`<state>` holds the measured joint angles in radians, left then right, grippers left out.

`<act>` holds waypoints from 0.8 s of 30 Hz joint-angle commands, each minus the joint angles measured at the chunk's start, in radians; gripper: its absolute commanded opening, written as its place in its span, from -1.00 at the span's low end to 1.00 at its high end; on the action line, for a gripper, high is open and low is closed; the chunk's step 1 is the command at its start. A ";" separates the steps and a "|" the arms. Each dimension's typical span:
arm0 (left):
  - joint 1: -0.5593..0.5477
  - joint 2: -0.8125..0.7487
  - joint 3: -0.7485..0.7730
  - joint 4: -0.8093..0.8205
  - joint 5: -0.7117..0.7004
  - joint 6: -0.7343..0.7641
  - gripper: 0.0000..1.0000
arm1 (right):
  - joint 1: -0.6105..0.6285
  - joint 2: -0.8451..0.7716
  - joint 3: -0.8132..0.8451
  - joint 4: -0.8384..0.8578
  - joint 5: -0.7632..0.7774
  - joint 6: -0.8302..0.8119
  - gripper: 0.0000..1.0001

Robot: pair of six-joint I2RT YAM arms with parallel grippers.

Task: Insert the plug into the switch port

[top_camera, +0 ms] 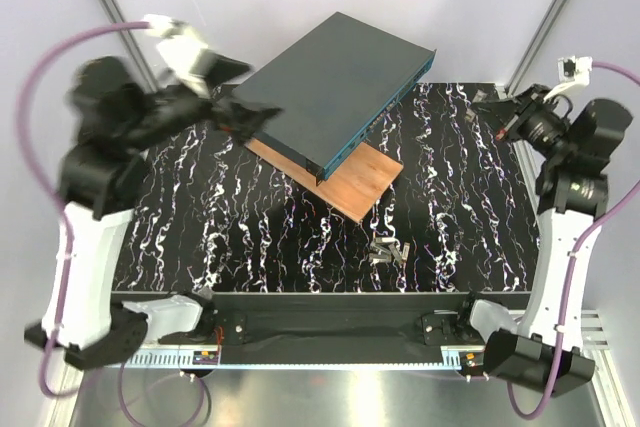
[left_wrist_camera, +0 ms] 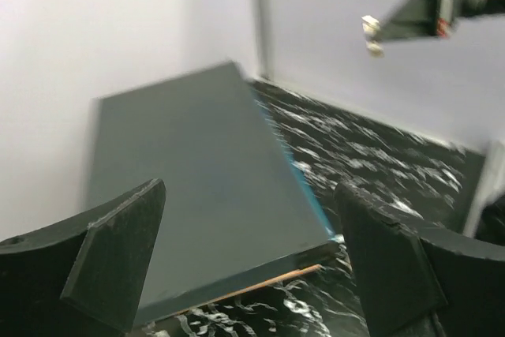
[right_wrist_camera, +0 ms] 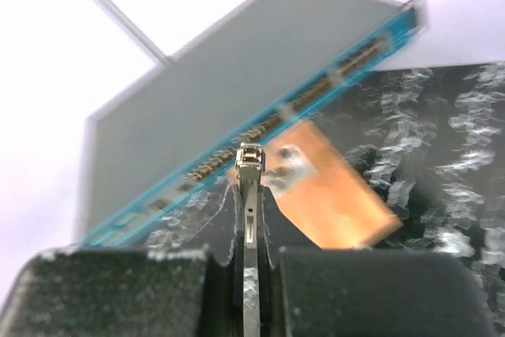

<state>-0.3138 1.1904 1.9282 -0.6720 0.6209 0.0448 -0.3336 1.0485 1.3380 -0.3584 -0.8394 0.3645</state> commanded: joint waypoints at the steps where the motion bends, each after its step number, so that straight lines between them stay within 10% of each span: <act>1: -0.233 0.072 -0.034 -0.040 -0.277 0.150 0.89 | 0.002 -0.045 -0.143 0.402 -0.103 0.465 -1.00; 11: -0.770 0.270 -0.117 0.265 -0.749 0.342 0.82 | 0.002 -0.226 -0.448 0.783 0.068 0.872 -1.00; 24: -0.895 0.492 -0.002 0.382 -0.917 0.267 0.50 | 0.004 -0.442 -0.566 0.727 0.068 0.801 -1.00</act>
<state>-1.1881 1.6756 1.8534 -0.4038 -0.2256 0.3206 -0.3336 0.6411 0.7853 0.3431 -0.7933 1.1854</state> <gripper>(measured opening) 0.762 0.033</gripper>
